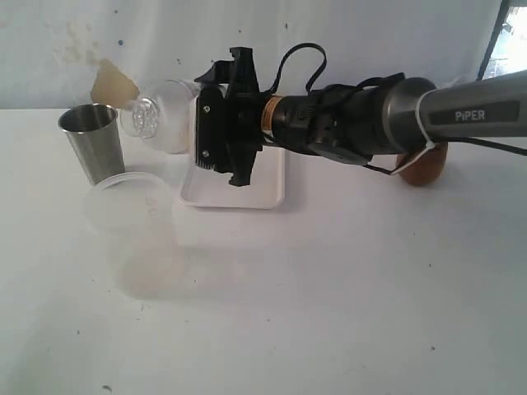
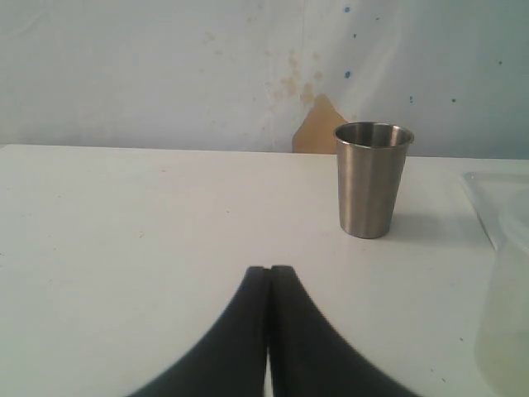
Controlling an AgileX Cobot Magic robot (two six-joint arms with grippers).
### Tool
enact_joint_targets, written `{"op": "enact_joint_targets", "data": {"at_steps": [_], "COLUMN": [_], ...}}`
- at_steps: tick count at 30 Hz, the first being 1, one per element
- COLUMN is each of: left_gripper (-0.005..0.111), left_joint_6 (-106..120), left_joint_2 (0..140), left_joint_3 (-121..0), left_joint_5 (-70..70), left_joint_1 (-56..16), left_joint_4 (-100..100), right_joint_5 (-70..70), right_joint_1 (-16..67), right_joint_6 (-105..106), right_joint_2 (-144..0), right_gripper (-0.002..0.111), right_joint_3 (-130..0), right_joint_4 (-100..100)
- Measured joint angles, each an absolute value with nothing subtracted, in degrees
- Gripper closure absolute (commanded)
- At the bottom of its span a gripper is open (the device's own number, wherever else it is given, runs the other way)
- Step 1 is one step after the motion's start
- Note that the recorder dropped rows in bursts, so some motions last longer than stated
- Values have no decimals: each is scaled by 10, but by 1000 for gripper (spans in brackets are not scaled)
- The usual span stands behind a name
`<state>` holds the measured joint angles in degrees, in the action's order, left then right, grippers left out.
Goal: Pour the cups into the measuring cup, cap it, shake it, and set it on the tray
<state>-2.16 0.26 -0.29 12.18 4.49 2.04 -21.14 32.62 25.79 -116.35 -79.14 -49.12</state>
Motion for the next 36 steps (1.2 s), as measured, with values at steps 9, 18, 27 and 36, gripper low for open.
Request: {"op": "enact_joint_targets", "data": {"at_steps": [9,18,27,36], "left_gripper": [107,107,107,107], "left_joint_6": [-22,-22,-22,-22], "left_joint_2": [3,3,3,3], "left_joint_3": [-3,-3,-3,-3], "left_joint_5": [122,122,122,122], "left_joint_1": [45,45,45,45], "left_joint_4": [20,20,20,20], "right_joint_5": [-186,-181,-177,-175], "right_joint_1": [326,326,326,343], "right_joint_6": [347,428,484,503], "right_joint_2": [-1164,-1164,-1164,-1164], "right_gripper": [108,108,108,108], "right_joint_3": [-793,-793,-794,-820], "right_joint_4": [-491,-491,-492,-492]}}
